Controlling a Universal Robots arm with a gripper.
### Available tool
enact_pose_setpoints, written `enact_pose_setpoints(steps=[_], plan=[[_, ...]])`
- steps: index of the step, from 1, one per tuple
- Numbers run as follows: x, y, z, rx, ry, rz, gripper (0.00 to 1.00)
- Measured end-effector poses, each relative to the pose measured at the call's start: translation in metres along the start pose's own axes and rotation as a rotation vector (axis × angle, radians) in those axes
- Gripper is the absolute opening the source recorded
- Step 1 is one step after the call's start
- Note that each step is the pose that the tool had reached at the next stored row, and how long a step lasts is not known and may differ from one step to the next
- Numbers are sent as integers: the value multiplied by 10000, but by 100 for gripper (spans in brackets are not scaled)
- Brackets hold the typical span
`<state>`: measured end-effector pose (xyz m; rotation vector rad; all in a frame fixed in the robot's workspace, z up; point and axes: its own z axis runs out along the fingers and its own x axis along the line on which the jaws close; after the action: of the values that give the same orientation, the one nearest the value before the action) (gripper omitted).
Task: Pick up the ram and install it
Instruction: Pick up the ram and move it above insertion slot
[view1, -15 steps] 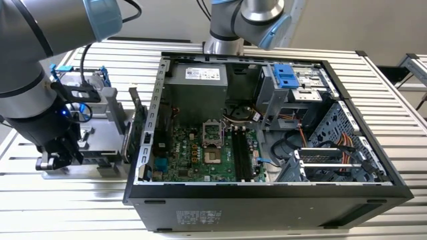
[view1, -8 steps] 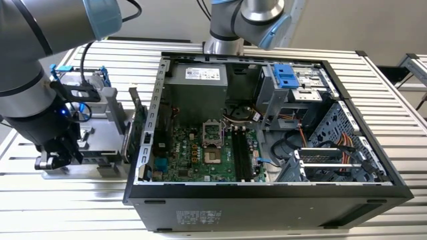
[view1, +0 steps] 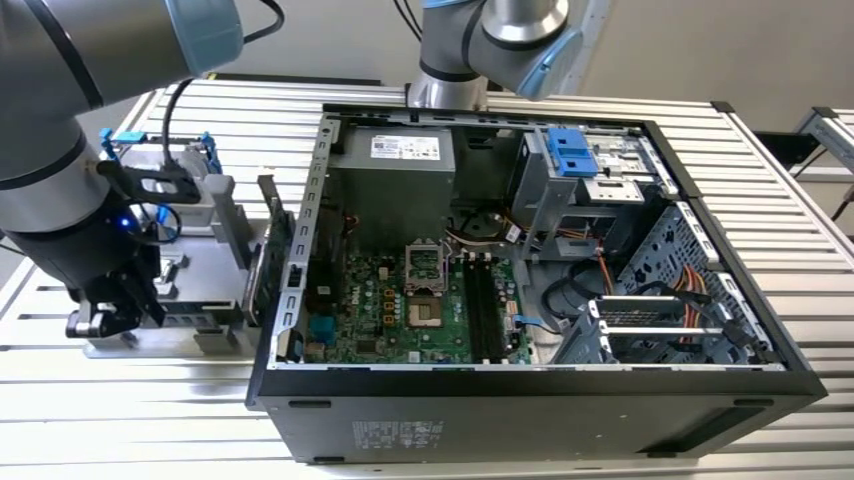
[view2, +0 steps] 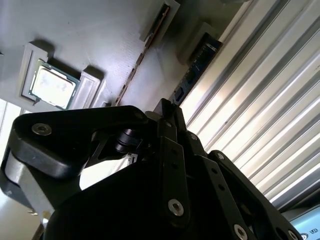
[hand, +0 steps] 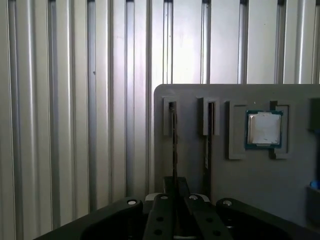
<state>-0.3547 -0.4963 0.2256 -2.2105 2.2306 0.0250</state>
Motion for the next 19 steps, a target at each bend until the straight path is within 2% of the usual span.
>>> enact_pose_setpoints(steps=[6,19], plan=[[-1,0,-42,2,-2,147,0],[-2,1,-141,2,-2,158,0]])
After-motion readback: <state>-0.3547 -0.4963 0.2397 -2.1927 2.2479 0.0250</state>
